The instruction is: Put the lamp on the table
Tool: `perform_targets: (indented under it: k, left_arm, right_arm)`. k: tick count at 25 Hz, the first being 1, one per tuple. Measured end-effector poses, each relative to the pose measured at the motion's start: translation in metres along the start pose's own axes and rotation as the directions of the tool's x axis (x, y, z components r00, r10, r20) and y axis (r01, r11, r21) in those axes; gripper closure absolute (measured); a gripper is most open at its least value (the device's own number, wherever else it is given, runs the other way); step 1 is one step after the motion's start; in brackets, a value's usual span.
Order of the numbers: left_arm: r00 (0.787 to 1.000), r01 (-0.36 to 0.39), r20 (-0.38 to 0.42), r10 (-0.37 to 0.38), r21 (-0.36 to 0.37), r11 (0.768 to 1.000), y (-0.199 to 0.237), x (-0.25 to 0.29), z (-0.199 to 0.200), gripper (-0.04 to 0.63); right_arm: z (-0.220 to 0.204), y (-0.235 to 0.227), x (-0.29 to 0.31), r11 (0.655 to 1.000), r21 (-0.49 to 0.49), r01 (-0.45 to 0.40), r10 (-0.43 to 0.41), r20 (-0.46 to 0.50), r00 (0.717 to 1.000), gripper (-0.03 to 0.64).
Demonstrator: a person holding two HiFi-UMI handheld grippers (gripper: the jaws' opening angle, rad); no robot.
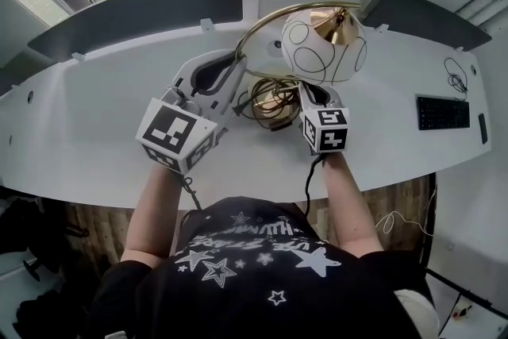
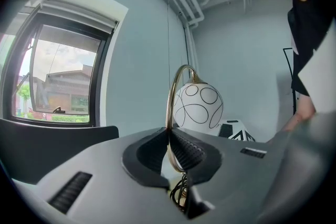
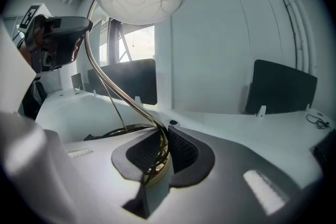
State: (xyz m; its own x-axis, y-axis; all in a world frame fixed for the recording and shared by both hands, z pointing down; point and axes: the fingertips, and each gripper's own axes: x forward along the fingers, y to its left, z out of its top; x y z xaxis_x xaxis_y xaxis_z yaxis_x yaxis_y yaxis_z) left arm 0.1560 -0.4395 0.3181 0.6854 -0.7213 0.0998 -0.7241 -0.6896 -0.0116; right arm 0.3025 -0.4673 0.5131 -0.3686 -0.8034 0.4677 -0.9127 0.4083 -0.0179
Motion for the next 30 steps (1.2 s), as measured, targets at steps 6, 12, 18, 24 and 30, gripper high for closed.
perform_targets:
  k: [6, 12, 18, 24, 30]
  left_arm:
    - [0.997, -0.017, -0.078, 0.017, -0.012, 1.0, 0.011, 0.018, -0.014, 0.565]
    - [0.999, 0.009, -0.054, -0.009, 0.003, 1.0, 0.012, 0.034, -0.019, 0.565]
    - [0.999, 0.018, -0.047, -0.018, -0.008, 1.0, 0.011, 0.04, -0.023, 0.565]
    - [0.999, 0.032, -0.041, -0.031, 0.022, 0.999, 0.01, 0.041, -0.026, 0.565]
    - [0.998, 0.025, -0.055, -0.025, 0.001, 1.0, 0.01, 0.041, -0.027, 0.565]
  right_arm:
    - [0.001, -0.016, 0.023, 1.0, 0.013, 0.005, -0.005, -0.01, 1.0, 0.574]
    - [-0.001, -0.03, 0.036, 1.0, 0.015, 0.013, -0.012, -0.018, 1.0, 0.574]
    - [-0.004, -0.037, 0.039, 0.999, 0.022, 0.024, -0.023, -0.029, 0.999, 0.574]
    - [-0.007, -0.037, 0.044, 0.999, 0.029, 0.029, -0.028, -0.034, 0.999, 0.574]
    - [-0.008, -0.036, 0.045, 0.999, 0.042, 0.025, -0.024, -0.035, 0.999, 0.574]
